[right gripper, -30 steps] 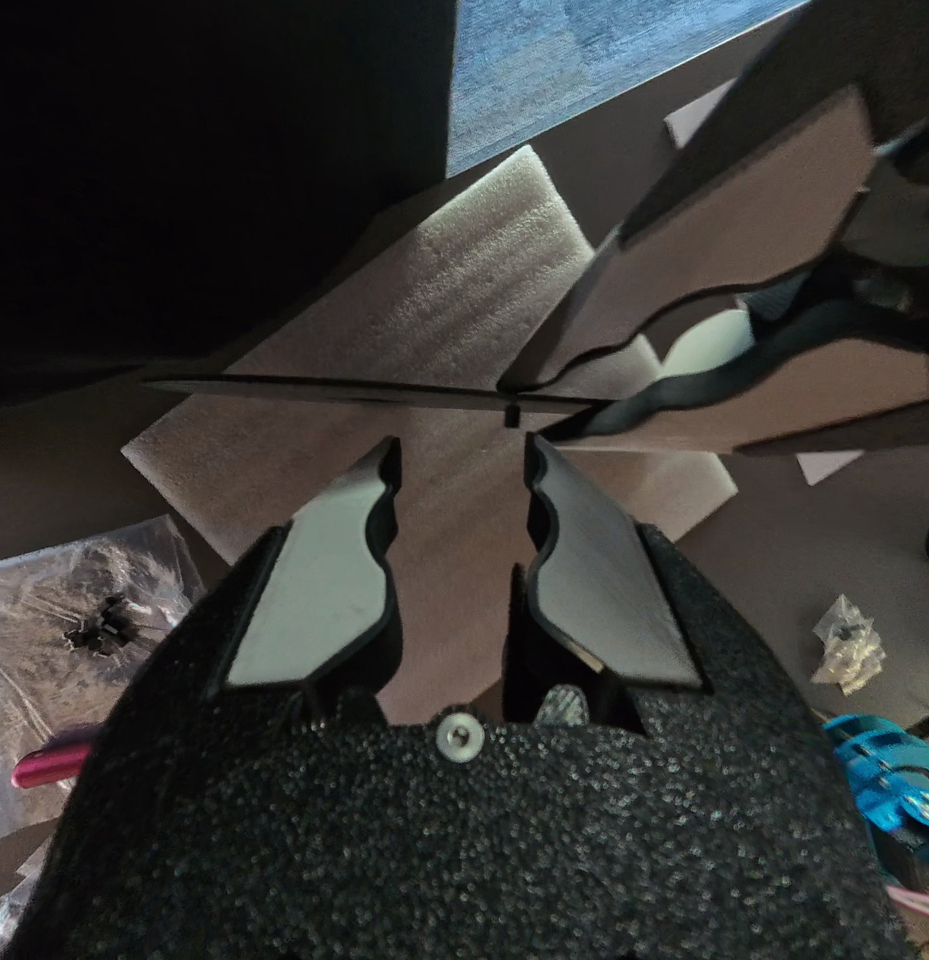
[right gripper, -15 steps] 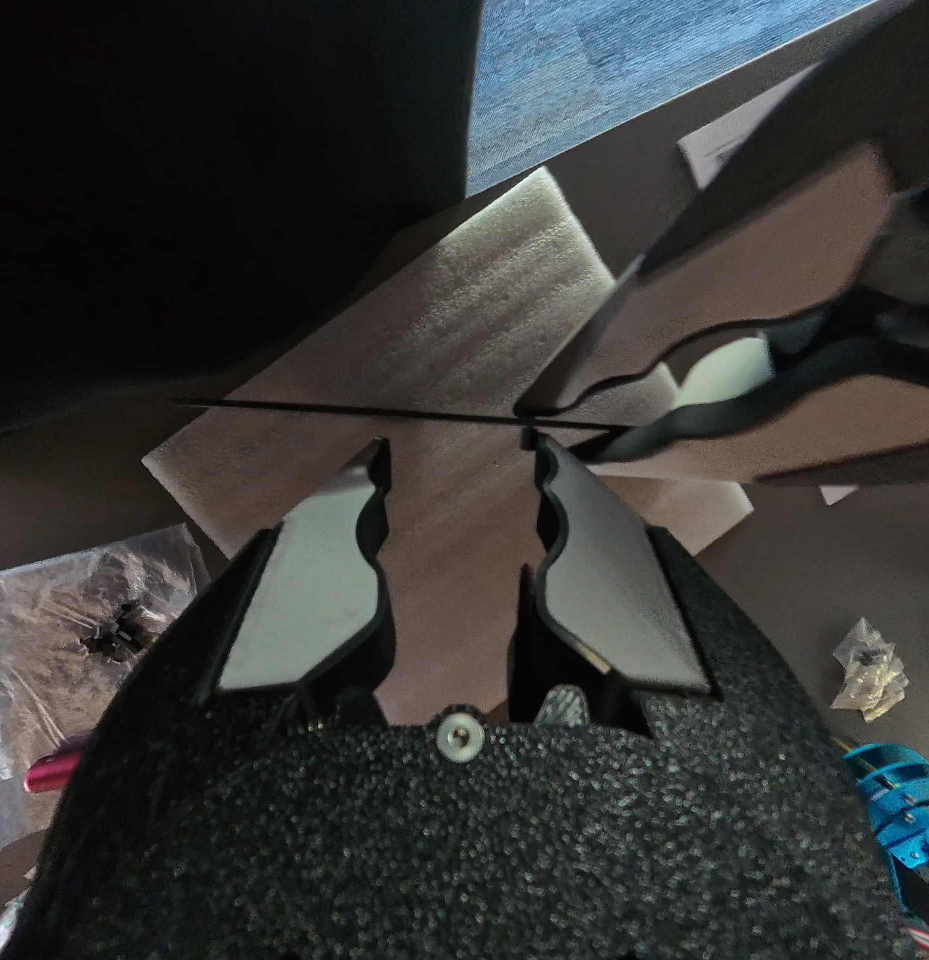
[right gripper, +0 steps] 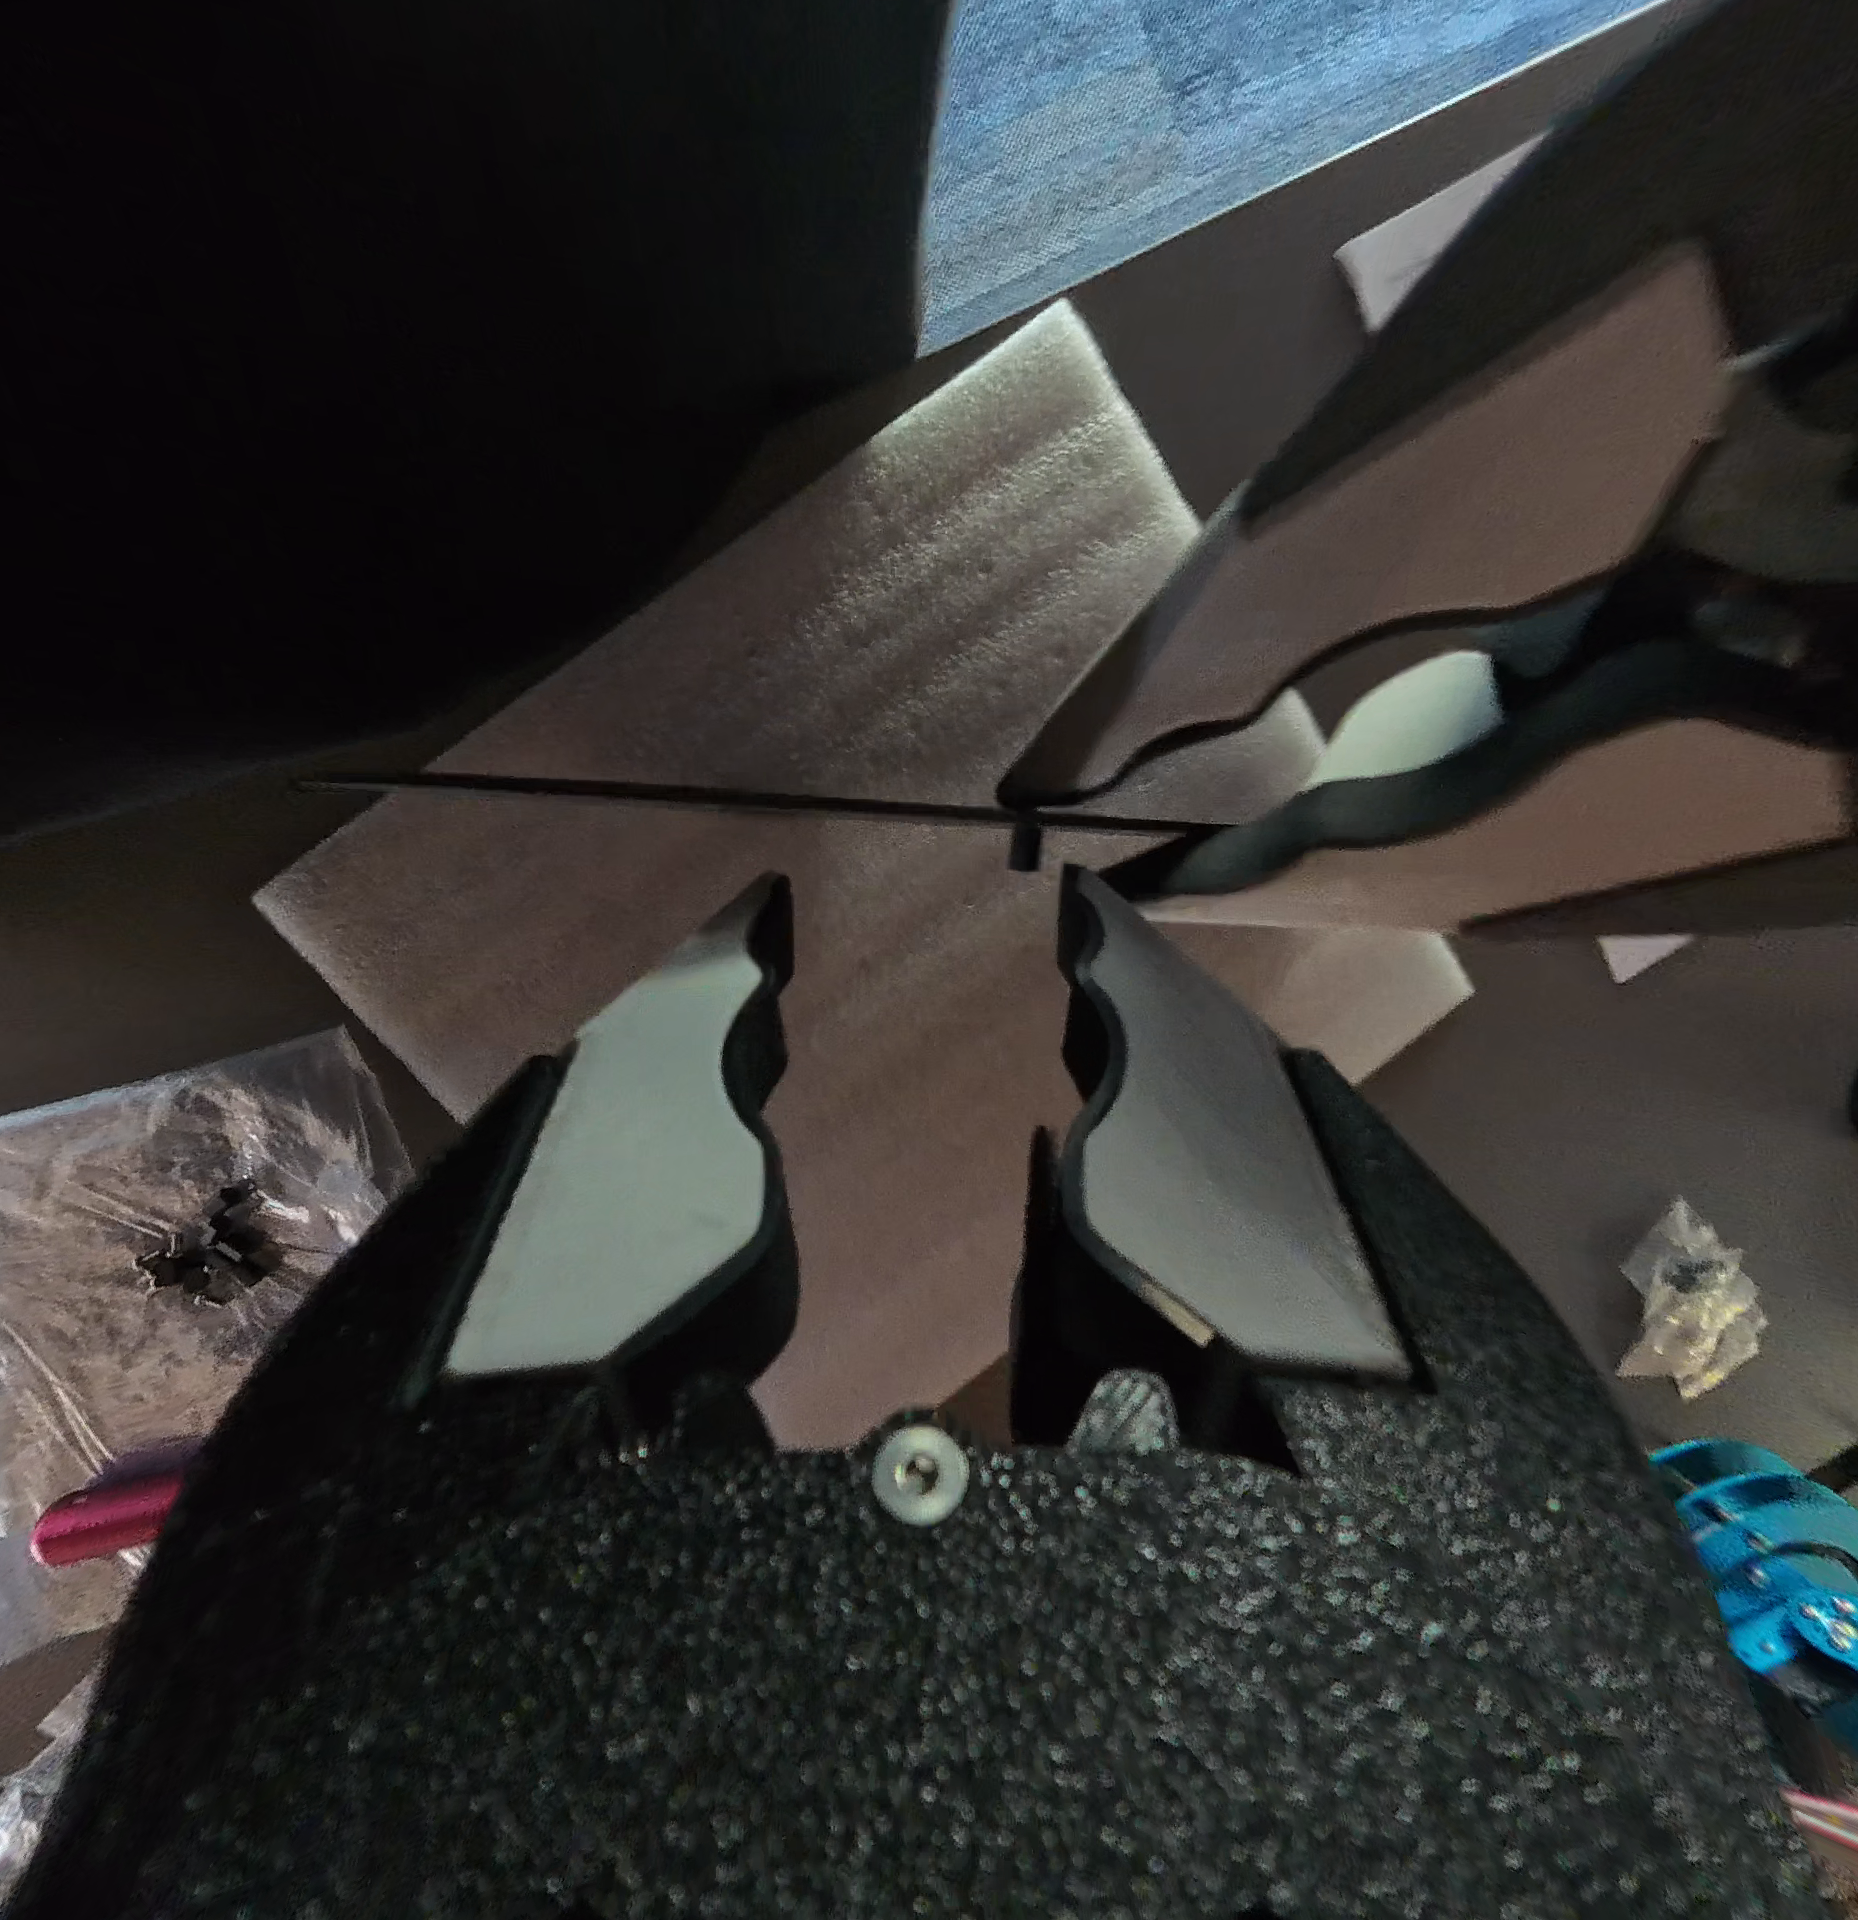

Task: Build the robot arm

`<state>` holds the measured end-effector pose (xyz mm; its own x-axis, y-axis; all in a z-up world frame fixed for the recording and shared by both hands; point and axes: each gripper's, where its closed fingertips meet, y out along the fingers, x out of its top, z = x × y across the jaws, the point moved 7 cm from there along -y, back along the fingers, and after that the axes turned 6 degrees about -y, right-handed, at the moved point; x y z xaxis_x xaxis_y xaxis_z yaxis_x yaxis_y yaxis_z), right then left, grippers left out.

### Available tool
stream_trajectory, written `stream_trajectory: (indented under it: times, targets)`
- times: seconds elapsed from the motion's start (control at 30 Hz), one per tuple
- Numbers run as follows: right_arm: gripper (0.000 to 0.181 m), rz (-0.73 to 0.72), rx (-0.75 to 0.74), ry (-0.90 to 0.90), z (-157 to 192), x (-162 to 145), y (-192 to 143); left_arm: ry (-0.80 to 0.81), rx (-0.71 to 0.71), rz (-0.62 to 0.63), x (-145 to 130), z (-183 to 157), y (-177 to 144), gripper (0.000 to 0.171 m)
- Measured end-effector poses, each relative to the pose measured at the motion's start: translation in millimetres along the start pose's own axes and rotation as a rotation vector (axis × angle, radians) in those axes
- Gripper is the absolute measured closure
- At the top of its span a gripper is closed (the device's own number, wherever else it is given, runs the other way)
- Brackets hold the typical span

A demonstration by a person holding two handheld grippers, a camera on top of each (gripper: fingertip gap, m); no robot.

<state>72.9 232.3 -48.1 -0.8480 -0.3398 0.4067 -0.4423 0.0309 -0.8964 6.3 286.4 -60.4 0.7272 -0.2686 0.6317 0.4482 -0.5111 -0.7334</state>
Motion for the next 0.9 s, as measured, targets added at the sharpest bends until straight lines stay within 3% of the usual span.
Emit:
stream_trajectory:
  times: [0.1,0.2,0.43,0.53,0.73,0.9]
  targets:
    - [0.133,-0.02,0.008,0.012,-0.1,3.0,-6.2,0.001,0.001,-0.001,0.0,-0.1,0.1,0.152]
    - [0.122,0.007,0.03,0.002,5.6,0.4,11.9,0.002,0.001,0.002,-0.1,-0.4,0.2,0.151]
    - [0.134,-0.035,0.012,0.012,1.0,4.0,-5.0,0.0,0.002,-0.002,-0.2,-0.4,0.0,0.152]
    - [0.12,-0.008,0.037,0.015,5.5,1.0,13.9,0.002,0.001,0.004,0.0,-0.4,0.4,0.151]
    - [0.133,-0.033,0.0,0.021,-1.1,2.8,-9.5,0.002,0.001,-0.001,0.1,-0.2,0.2,0.152]
    - [0.126,-0.033,-0.001,-0.014,5.2,4.7,6.0,-0.002,-0.003,0.003,-1.1,-0.9,-0.7,0.153]
